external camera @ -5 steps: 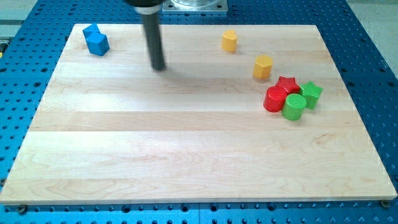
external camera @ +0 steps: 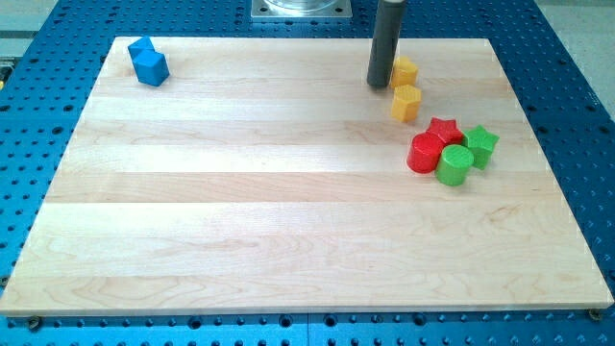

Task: Push the yellow heart to the bottom right side of the board

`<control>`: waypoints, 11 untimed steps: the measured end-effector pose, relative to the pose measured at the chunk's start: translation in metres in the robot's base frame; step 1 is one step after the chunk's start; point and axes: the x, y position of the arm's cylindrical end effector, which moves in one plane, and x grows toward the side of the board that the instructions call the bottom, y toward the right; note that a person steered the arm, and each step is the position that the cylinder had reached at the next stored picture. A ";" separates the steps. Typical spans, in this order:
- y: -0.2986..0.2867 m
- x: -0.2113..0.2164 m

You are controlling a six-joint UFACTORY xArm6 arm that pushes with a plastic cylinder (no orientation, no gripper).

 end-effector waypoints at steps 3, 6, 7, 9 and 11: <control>0.044 -0.070; -0.094 0.079; -0.143 0.068; -0.177 0.100; -0.124 0.170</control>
